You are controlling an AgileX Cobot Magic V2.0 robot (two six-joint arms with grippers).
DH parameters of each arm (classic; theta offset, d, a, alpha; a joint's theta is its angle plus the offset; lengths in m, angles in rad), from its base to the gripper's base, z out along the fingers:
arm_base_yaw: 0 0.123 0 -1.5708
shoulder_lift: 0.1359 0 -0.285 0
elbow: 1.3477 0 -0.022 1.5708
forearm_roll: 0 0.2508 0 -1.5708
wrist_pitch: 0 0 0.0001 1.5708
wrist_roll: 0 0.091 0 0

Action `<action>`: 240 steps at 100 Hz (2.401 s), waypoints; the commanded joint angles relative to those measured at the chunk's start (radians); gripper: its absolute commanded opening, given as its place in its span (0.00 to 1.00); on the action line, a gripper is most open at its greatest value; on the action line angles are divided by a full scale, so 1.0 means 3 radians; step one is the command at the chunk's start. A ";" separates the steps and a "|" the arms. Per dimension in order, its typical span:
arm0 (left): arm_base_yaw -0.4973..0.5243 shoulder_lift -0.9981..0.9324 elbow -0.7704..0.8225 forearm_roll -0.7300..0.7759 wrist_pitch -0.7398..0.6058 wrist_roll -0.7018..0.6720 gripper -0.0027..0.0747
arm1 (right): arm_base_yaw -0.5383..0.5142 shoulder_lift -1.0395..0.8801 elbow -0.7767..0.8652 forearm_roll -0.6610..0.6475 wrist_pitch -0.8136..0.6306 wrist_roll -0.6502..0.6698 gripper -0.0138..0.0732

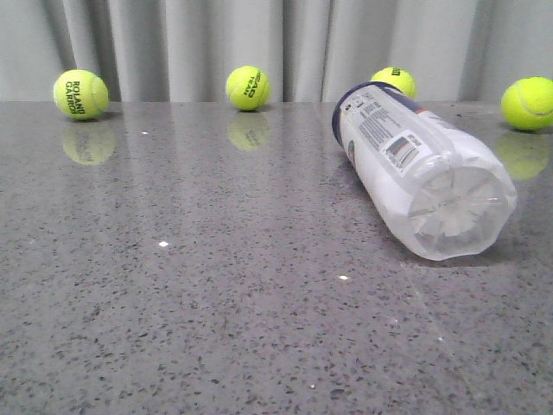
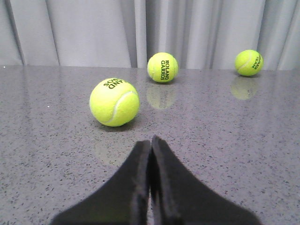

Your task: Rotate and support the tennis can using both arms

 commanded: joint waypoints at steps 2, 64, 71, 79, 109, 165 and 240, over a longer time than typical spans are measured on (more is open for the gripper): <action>0.0002 -0.0109 0.0148 -0.0023 -0.0253 -0.0030 0.01 | -0.0004 -0.0096 -0.0058 -0.0039 -0.0238 0.0003 0.08; 0.0002 -0.0109 0.0148 -0.0023 -0.0253 -0.0030 0.01 | -0.0004 -0.0096 -0.0058 -0.0078 -0.0301 -0.0047 0.08; 0.0002 -0.0109 0.0148 -0.0023 -0.0253 -0.0030 0.01 | -0.0004 -0.0096 -0.0058 -0.0078 -0.0367 -0.0047 0.08; 0.0002 -0.0109 0.0148 -0.0023 -0.0253 -0.0030 0.01 | -0.0004 -0.0096 -0.0058 -0.0078 -0.0492 -0.0047 0.08; 0.0002 -0.0109 0.0148 -0.0023 -0.0253 -0.0030 0.01 | 0.0007 -0.0058 -0.0163 -0.0075 -0.0520 -0.0047 0.08; 0.0002 -0.0109 0.0148 -0.0023 -0.0253 -0.0030 0.01 | 0.0007 0.1477 -0.1872 -0.0073 0.1173 -0.0057 0.08; 0.0002 -0.0109 0.0148 -0.0023 -0.0253 -0.0030 0.01 | 0.0055 0.2784 -0.3047 0.0066 0.2093 -0.0061 0.91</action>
